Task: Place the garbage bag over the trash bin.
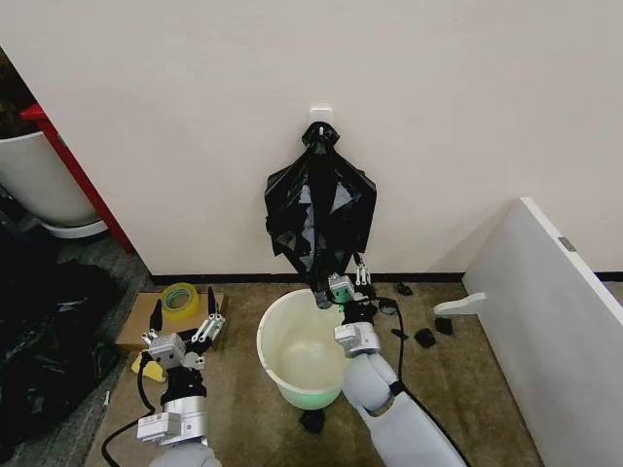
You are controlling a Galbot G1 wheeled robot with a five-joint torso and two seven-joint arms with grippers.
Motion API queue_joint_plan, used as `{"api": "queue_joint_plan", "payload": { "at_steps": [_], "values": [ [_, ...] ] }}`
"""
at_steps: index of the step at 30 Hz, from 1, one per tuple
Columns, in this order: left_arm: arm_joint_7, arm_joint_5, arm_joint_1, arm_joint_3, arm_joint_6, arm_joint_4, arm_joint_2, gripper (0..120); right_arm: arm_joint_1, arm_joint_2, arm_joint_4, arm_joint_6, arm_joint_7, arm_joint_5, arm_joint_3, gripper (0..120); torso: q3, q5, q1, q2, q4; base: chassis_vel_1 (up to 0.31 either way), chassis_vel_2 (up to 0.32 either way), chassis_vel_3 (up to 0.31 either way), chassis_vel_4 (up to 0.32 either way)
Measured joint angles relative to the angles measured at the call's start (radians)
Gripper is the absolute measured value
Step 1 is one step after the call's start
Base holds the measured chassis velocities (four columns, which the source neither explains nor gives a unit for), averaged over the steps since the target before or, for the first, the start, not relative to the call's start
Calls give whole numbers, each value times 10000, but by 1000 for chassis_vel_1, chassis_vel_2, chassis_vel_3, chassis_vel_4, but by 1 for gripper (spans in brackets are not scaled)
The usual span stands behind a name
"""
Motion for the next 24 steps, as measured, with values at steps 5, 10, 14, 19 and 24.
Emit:
{"api": "queue_joint_plan", "payload": {
  "at_steps": [5, 10, 14, 19, 24],
  "values": [
    [-1, 0, 10, -9, -2, -8, 3, 100, -84, 20, 68, 87, 43, 9, 64, 12, 0, 1, 0, 0, 0, 0, 0, 0, 0],
    [-3, 6, 7, 8, -4, -62, 81, 100, -191, -69, 323, 672, -32, 676, 171, 0, 0, 2, 0, 0, 0, 0, 0, 0, 0],
    [55, -175, -50, 63, 88, -180, 320, 100, -292, -234, 697, 1138, -270, 1642, 184, 0, 0, 3, 0, 0, 1, 0, 0, 0, 0],
    [1316, -1566, -564, 350, 58, -121, 1605, 100, -557, -673, 1562, 2114, -1435, 3521, 231, 0, -1, 1, 0, 0, 0, 0, 0, 0, 0],
    [2780, -2529, -1728, 597, -336, 660, 3159, 100, -668, -866, 1892, 2775, -2402, 4475, 250, 0, 0, -1, 0, 0, -1, 0, 0, 0, 0]
  ]
}}
